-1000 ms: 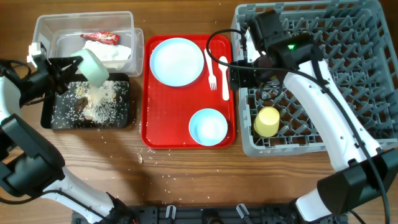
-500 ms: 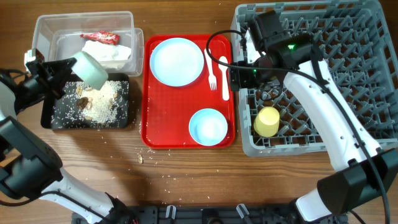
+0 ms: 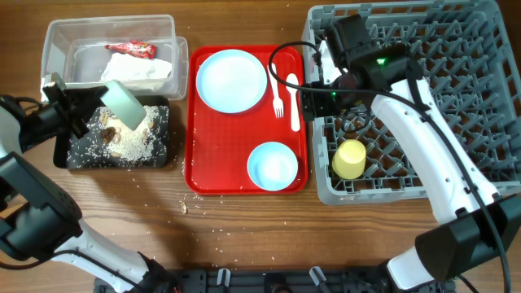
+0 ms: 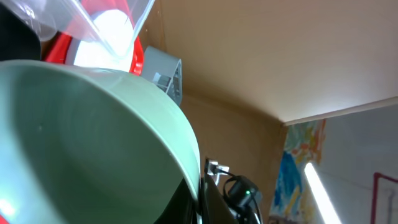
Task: Sort waste into correct bins and load items into the dishwasher rack
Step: 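Bring the empty green bowl back and set it on the red tray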
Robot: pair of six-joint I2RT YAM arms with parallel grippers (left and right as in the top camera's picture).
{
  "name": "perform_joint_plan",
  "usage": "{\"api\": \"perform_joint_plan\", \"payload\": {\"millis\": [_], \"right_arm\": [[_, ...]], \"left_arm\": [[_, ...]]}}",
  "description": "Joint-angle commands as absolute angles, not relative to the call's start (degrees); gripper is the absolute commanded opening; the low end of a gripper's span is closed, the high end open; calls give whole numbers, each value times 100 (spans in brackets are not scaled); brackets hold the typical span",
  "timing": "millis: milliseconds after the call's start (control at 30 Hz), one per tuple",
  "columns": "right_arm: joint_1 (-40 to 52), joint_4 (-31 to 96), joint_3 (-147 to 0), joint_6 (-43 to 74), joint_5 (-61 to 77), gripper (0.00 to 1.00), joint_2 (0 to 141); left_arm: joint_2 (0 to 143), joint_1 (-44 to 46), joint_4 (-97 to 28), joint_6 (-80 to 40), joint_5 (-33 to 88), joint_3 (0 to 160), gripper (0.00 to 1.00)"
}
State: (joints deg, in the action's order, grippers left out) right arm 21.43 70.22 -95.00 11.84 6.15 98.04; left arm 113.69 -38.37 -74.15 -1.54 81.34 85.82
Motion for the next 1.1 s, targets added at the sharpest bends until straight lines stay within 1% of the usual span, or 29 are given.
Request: {"api": "perform_joint_plan", "payload": {"millis": [0, 67, 133, 233, 267, 300, 333, 400, 467, 500, 567, 600, 700, 833, 867, 900, 933, 967, 1033, 1067], "right_arm": [[2130, 7028, -9485, 1094, 600, 85, 9738], [2132, 7024, -9485, 1094, 600, 85, 9738], [2132, 6989, -9485, 1094, 600, 85, 9738], [2132, 6932, -9485, 1098, 602, 85, 9738], [2132, 6928, -9485, 1098, 602, 85, 9738], [2132, 6925, -9485, 1111, 602, 85, 9738], [2132, 6925, -9485, 1111, 602, 85, 9738], [2132, 6934, -9485, 1109, 602, 85, 9738], [2130, 6967, -9485, 1100, 598, 85, 9738], [2130, 6978, -9485, 1087, 598, 86, 9738], [2130, 6969, -9485, 1085, 598, 86, 9738], [2130, 6967, -9485, 1085, 598, 86, 9738], [2130, 6978, -9485, 1081, 598, 86, 9738], [2130, 6973, -9485, 1066, 600, 86, 9738], [2130, 6973, -9485, 1066, 600, 85, 9738], [2130, 6973, -9485, 1068, 600, 85, 9738], [2130, 6973, -9485, 1066, 600, 86, 9738], [2130, 6973, -9485, 1068, 598, 86, 9738], [2130, 6963, -9485, 1068, 600, 86, 9738], [2130, 6930, -9485, 1063, 598, 86, 9738]], "left_arm": [[10975, -3704, -7459, 30, 8256, 8578, 4], [10687, -3581, -7417, 128, 8130, 8578, 4], [10357, -3328, -7393, 128, 7592, 8578, 4], [10001, -2388, -7282, 99, 6134, 8578, 4], [9994, -2091, -7201, 82, 5848, 8578, 4], [10012, -1566, -6980, 49, 5339, 8576, 4], [10025, -1319, -6855, -64, 5057, 8576, 4], [10047, -255, -6292, -1066, 3308, 8576, 4], [10088, 517, -6104, -1708, 1903, 8576, 4], [10116, 875, -6093, -1942, 1350, 8576, 4], [10256, 1544, -6055, -2176, 711, 8565, 4], [10377, 1850, -5972, -2171, 646, 8543, 4], [10807, 2349, -5843, -2316, 432, 8534, 4], [11249, 2578, -5555, -2493, 489, 8534, 5], [11279, 2598, -5520, -2491, 486, 8534, 7], [11316, 2626, -5483, -2493, 486, 8534, 11], [11316, 2639, -5481, -2493, 486, 8534, 20], [11316, 2641, -5481, -2493, 486, 8534, 24], [11314, 2622, -5470, -2491, 572, 8547, 25], [11288, 2580, -5516, -2488, 738, 8589, 28]]}}
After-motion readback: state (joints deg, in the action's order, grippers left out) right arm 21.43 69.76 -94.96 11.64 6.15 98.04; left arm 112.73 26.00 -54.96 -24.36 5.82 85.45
